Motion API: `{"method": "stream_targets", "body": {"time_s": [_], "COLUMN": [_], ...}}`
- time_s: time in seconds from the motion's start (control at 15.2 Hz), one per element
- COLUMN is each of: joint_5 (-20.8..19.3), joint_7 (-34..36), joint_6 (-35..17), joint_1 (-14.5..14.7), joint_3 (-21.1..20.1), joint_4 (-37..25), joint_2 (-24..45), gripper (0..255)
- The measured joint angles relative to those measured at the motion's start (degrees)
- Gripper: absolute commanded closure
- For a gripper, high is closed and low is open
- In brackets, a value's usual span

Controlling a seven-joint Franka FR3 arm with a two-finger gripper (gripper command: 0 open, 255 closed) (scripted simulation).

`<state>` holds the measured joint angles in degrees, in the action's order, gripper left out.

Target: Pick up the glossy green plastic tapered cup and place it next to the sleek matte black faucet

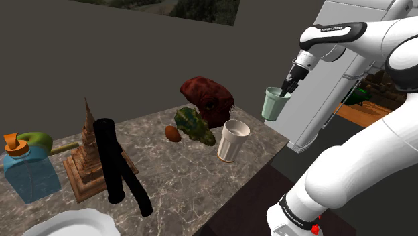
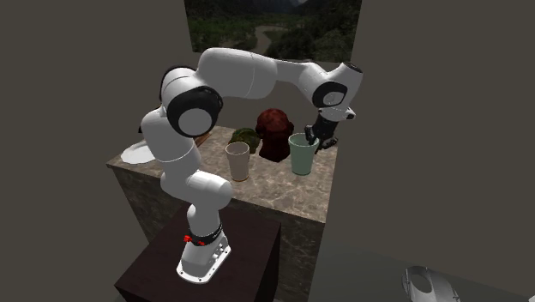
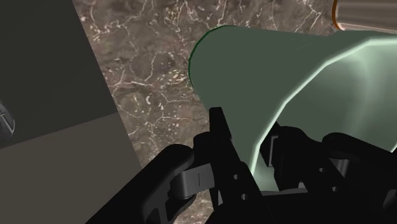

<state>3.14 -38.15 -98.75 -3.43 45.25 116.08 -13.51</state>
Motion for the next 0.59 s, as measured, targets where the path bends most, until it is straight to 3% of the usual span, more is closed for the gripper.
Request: {"method": "stream_targets", "body": {"time_s": [0.59], "joint_5": [0.11], "joint_7": [1.38], "joint_6": [6.74], "joint_1": [0.36], "joint_3": [-0.66], "joint_4": [-6.77], "joint_2": [-0.14], "gripper": [255]}}
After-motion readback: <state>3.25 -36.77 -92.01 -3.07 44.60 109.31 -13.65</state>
